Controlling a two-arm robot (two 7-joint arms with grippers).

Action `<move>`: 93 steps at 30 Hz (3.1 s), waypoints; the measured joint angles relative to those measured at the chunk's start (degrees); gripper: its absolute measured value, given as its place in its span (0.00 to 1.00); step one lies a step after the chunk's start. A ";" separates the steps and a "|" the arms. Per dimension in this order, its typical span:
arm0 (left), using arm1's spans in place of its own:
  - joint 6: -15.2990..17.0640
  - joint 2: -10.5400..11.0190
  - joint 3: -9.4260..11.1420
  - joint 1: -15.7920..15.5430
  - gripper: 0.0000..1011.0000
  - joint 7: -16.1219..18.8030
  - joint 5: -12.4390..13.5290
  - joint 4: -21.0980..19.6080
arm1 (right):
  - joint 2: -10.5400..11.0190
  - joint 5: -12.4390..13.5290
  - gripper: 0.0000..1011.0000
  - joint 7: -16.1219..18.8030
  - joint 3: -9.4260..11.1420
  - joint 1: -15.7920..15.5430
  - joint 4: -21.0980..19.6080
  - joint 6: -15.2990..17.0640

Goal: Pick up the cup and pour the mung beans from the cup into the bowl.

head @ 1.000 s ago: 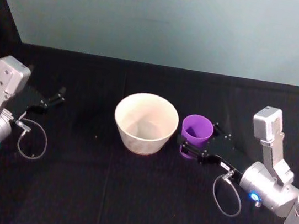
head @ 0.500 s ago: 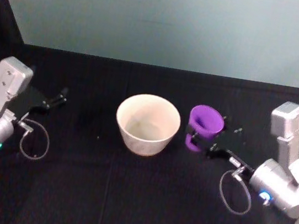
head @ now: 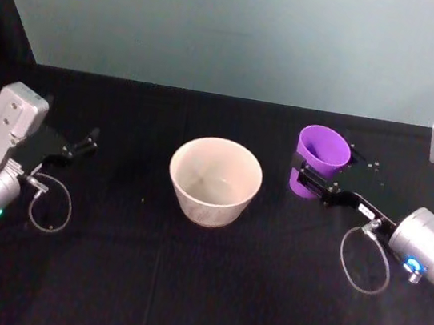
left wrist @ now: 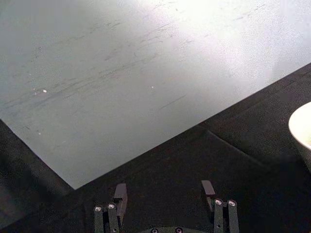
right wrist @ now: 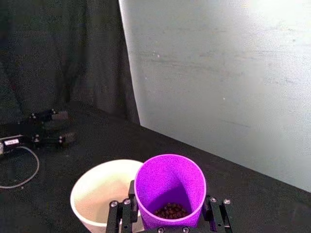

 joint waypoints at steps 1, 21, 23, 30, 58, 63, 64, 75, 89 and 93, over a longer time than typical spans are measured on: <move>0.00 0.00 0.00 0.00 0.99 0.00 0.00 0.00 | 0.04 0.07 0.72 -0.04 0.08 -0.09 -0.16 -0.03; 0.00 0.00 0.00 0.00 0.99 0.00 0.00 0.00 | 0.04 0.14 0.72 -0.08 0.07 -0.09 -0.13 -0.11; 0.00 0.00 0.00 0.00 0.99 0.00 0.00 0.00 | 0.03 0.13 0.72 -0.07 0.06 -0.08 -0.12 -0.10; 0.00 0.00 0.00 0.00 0.99 0.00 0.00 0.00 | 0.02 0.10 0.72 -0.06 0.04 -0.04 -0.07 -0.10; 0.00 0.00 0.00 0.00 0.99 0.00 0.00 0.00 | 0.02 0.08 0.72 -0.05 0.04 -0.02 -0.03 -0.10; 0.00 0.00 0.00 0.00 0.99 0.00 0.00 0.00 | 0.02 0.08 0.72 -0.05 0.04 -0.02 -0.02 -0.10; 0.00 0.00 0.00 0.00 0.99 0.00 0.00 0.00 | 0.02 0.08 0.72 -0.05 0.04 -0.02 -0.02 -0.10; 0.00 0.00 0.00 0.00 0.99 0.00 0.00 0.00 | 0.02 0.08 0.72 -0.05 0.04 -0.02 -0.02 -0.10; 0.00 0.00 0.00 0.00 0.99 0.00 0.00 0.00 | 0.02 0.08 0.72 -0.05 0.04 -0.02 -0.03 -0.10; 0.00 0.00 0.00 0.00 0.99 0.00 0.00 0.00 | 0.02 0.08 0.72 -0.05 0.04 -0.02 -0.03 -0.10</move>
